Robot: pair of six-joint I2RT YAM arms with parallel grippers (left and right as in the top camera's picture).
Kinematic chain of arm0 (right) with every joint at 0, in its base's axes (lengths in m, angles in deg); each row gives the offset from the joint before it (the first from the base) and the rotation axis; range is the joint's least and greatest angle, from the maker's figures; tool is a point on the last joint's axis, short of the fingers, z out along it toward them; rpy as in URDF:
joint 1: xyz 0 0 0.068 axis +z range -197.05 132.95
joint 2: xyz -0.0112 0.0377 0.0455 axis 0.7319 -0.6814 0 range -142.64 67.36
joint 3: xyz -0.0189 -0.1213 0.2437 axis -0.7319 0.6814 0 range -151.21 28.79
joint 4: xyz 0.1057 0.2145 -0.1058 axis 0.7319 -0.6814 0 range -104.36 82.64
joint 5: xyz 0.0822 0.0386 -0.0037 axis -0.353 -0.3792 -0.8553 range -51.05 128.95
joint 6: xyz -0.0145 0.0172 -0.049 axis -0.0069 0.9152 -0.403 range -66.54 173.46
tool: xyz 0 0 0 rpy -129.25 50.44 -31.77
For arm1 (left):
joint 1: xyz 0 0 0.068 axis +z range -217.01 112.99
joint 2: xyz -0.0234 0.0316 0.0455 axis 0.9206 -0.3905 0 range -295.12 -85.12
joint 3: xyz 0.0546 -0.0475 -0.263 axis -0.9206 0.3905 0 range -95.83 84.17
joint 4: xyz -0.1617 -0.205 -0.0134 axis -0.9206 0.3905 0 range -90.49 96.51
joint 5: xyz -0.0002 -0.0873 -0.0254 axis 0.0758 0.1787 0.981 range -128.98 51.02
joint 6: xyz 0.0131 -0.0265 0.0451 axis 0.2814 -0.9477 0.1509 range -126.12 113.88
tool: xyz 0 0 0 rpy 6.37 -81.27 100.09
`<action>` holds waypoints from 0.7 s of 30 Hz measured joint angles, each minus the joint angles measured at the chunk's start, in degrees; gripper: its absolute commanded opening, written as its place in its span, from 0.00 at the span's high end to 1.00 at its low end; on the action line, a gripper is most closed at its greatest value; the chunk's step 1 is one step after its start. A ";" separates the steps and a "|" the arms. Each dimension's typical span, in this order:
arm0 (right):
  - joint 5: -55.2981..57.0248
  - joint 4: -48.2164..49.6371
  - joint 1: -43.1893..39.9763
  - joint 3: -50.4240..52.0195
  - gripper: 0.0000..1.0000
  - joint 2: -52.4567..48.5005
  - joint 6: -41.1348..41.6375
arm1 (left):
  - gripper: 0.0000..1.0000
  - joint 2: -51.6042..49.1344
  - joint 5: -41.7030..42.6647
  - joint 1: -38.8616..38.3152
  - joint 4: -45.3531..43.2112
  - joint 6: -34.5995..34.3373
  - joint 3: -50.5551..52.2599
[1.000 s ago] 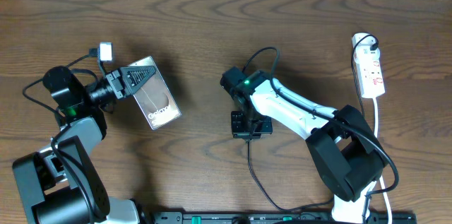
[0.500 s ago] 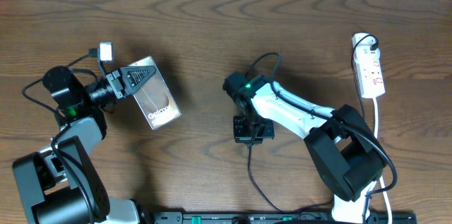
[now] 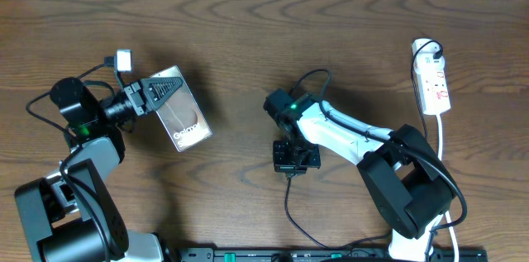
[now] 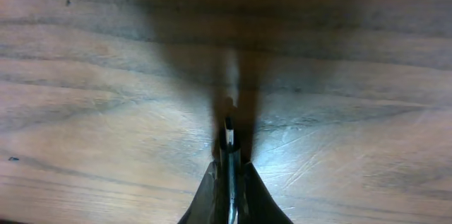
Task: Plug charger to phone and switch on socket
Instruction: 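Carry the cable plug with the right gripper to the phone's bottom edge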
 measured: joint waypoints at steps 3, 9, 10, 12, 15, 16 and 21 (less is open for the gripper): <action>-0.26 0.04 -0.07 -0.07 0.99 0.00 -0.39 | 0.92 0.00 0.00 0.00 0.00 0.00 0.00; -4.98 4.66 -0.76 -2.10 0.99 -0.44 -6.21 | 0.93 0.00 0.00 0.00 0.00 -0.02 0.00; -7.23 6.58 -1.05 -2.73 0.99 -0.55 -8.04 | 0.92 0.00 0.00 0.00 0.00 0.00 0.00; -11.93 9.88 -1.51 -4.00 0.99 -0.57 -11.63 | 0.92 0.00 0.00 0.00 -0.02 0.00 0.00; -20.83 14.86 -1.95 -5.53 0.99 -0.57 -18.16 | 0.92 0.00 0.02 0.00 0.00 0.00 0.00; -23.91 16.11 -2.10 -5.81 0.99 -0.57 -20.52 | 0.92 -0.02 0.00 0.00 0.00 0.00 0.00; -35.63 18.01 -2.08 -5.92 0.99 -0.57 -31.87 | 0.92 0.00 0.00 0.00 0.00 0.00 0.00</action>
